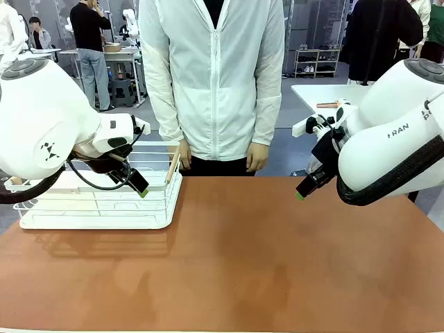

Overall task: Clean the table.
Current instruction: Pick up the Lint Roller when the human hands it over.

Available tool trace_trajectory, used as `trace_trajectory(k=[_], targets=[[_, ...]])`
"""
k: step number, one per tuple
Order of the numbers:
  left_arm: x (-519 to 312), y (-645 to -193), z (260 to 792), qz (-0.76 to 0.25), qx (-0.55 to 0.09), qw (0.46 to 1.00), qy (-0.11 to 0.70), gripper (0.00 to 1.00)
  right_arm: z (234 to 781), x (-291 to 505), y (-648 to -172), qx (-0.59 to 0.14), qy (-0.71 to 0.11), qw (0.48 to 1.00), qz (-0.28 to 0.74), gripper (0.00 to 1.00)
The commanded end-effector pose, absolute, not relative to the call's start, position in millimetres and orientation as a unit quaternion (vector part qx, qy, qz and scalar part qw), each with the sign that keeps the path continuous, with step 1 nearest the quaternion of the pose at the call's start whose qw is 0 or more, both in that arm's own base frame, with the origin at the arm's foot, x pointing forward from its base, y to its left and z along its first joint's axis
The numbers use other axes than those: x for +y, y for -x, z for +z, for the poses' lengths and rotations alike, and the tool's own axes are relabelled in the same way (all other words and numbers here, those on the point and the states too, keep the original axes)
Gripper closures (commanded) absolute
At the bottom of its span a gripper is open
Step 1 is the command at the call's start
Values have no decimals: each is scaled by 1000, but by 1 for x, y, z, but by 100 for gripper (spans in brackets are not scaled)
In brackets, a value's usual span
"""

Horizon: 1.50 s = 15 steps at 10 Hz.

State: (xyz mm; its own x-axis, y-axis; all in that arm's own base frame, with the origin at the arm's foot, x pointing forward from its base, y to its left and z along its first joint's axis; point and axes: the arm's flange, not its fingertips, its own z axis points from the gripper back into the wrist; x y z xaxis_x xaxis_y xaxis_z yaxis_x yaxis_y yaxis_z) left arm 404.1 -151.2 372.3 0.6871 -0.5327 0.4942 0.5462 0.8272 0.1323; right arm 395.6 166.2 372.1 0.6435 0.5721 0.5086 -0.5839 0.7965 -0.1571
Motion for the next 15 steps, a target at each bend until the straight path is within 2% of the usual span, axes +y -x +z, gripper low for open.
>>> trace_trajectory(k=[1, 13, 14, 15], targets=[[-152, -404, 372, -294, -265, 918, 13, 0, 372, 166, -396, -277, -11, 906, 319, 0], [-152, -404, 372, -294, -265, 918, 13, 0, 372, 165, -396, -277, -10, 906, 319, 0], [-152, -406, 391, -302, -259, 917, 23, 0, 389, 161, -397, -270, -35, 913, 305, 0], [-149, -412, 418, -280, -237, 927, 79, 0, 415, 147, -401, -250, -124, 920, 275, 0]])
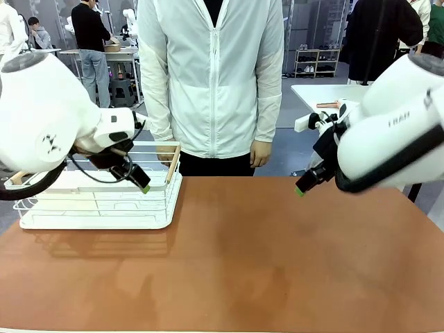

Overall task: Clean the table.
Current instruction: Pick up the Lint Roller when the human hands it over.

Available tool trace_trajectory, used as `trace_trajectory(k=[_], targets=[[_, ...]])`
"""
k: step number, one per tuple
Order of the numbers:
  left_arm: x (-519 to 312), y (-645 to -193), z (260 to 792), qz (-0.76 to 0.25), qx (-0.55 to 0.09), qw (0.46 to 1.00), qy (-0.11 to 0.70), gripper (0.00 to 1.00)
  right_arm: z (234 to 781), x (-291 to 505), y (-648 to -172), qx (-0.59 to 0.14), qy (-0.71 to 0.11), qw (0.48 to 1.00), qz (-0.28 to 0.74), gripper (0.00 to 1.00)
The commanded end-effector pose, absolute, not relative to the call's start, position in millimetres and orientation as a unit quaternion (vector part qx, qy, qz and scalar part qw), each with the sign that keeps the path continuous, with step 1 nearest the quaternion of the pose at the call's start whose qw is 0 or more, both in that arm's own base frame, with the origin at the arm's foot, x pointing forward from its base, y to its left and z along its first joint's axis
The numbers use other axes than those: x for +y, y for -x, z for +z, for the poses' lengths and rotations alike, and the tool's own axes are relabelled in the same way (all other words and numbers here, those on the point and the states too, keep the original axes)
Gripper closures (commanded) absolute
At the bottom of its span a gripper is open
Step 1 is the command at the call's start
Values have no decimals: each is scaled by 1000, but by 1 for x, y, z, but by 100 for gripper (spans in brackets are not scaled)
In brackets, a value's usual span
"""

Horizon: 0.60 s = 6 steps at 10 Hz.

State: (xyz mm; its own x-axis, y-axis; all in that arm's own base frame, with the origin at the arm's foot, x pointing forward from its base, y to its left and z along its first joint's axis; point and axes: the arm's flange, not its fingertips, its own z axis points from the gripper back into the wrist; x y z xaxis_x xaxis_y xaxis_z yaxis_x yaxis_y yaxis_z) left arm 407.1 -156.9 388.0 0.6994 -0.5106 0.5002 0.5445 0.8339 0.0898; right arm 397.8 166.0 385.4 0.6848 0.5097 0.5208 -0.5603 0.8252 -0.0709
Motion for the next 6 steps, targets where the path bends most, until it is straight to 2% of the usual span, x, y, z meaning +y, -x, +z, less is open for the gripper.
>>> trace_trajectory(k=[1, 2, 4, 6], targets=[[-136, -418, 444, -262, -202, 932, 151, 0, 442, 128, -404, -237, -205, 914, 259, 0], [-112, -426, 467, -233, -187, 927, 225, 0, 465, 101, -410, -202, -312, 898, 237, 0], [-64, -431, 488, -195, -148, 902, 357, 0, 474, 48, -421, -150, -431, 876, 155, 0], [9, -427, 498, -134, -118, 882, 437, 0, 472, -16, -413, -123, -502, 852, 86, 0]])
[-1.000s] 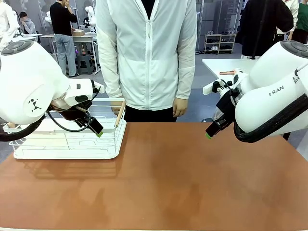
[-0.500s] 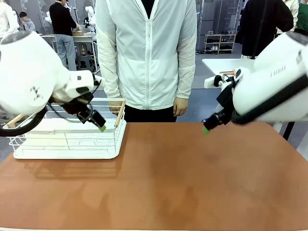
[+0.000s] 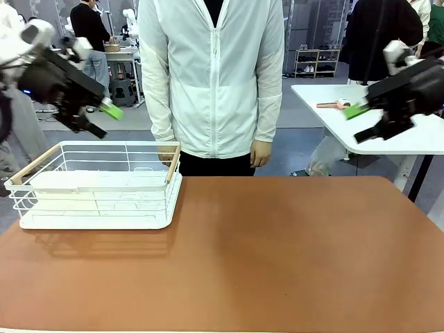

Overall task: Clean the table.
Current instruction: Pick up the Lint Roller when the human hands it over.

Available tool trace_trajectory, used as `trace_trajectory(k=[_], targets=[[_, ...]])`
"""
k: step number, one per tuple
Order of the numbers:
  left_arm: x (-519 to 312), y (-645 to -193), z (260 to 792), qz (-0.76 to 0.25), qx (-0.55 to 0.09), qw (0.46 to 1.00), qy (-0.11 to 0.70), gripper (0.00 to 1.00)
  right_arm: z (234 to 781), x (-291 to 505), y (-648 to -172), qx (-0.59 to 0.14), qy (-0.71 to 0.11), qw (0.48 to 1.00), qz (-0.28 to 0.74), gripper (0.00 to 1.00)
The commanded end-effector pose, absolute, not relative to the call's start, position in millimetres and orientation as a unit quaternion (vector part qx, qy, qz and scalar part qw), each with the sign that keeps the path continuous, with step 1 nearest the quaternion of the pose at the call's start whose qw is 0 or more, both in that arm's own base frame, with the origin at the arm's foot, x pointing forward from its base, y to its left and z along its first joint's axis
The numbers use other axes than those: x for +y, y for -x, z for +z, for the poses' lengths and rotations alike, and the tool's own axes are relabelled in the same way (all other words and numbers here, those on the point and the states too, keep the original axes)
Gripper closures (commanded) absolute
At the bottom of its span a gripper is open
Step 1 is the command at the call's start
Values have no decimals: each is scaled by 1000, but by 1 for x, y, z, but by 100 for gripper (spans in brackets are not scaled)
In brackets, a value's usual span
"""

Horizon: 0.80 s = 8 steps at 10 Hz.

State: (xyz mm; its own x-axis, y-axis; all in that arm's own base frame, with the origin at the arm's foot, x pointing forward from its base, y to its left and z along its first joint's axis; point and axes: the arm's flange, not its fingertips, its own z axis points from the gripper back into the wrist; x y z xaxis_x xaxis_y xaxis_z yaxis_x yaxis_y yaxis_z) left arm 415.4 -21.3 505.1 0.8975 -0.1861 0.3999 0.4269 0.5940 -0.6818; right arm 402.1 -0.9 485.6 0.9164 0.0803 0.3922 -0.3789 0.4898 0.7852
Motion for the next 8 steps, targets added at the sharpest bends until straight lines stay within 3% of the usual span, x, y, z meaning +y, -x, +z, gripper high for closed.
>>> trace_trajectory(k=[1, 5, 8], targets=[[51, -423, 499, -113, -131, 869, 464, 0, 469, -50, -409, -117, -530, 838, 56, 0], [186, -388, 486, -5, -203, 841, 501, 0, 443, -164, -384, -121, -588, 798, -49, 0], [204, -383, 485, 15, -225, 836, 500, 0, 431, -184, -379, -126, -589, 795, -73, 0]])
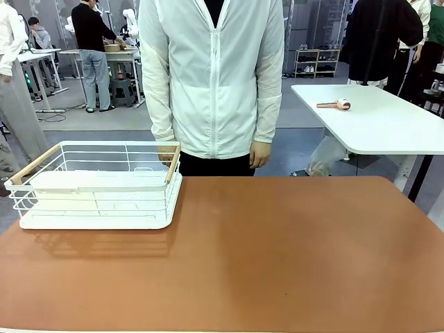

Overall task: Clean the table.
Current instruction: Pick up the Lint Roller when the human hands it over.

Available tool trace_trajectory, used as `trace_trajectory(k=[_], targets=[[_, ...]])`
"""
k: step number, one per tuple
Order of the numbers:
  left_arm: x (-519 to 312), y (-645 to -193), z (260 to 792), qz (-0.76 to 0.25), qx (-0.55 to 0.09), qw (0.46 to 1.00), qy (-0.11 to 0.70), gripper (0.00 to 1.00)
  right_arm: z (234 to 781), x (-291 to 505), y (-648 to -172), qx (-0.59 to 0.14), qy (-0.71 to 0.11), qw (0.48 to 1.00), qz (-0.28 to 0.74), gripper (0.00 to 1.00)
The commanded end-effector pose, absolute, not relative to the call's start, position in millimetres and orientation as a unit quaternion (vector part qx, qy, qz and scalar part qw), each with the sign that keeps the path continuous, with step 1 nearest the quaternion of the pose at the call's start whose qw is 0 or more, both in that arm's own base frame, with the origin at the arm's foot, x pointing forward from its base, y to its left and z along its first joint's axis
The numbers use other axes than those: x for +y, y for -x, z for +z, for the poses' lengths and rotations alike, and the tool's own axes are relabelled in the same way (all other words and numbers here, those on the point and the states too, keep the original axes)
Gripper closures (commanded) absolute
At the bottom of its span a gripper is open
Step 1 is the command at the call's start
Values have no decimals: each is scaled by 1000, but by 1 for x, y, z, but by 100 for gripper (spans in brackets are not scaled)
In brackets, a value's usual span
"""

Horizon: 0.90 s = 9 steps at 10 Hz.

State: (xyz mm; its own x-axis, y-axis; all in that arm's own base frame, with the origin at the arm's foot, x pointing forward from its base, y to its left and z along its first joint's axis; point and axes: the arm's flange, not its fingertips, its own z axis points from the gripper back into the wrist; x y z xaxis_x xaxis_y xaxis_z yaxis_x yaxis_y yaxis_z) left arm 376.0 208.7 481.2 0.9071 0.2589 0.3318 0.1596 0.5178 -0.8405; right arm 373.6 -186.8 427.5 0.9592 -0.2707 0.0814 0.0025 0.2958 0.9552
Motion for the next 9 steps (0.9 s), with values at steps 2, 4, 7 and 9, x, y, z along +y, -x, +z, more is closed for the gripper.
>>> trace_trajectory(k=[2, 4, 7, 9], targets=[[208, -383, 481, 31, -222, 842, 491, 0, 430, -193, -374, -133, -586, 795, -82, 0], [202, -386, 478, 24, -218, 844, 489, 0, 429, -191, -373, -119, -584, 798, -91, 0], [204, -382, 481, 33, -215, 842, 493, 0, 429, -191, -373, -119, -584, 798, -91, 0], [204, -382, 481, 33, -215, 842, 493, 0, 429, -191, -373, -119, -584, 798, -91, 0]])
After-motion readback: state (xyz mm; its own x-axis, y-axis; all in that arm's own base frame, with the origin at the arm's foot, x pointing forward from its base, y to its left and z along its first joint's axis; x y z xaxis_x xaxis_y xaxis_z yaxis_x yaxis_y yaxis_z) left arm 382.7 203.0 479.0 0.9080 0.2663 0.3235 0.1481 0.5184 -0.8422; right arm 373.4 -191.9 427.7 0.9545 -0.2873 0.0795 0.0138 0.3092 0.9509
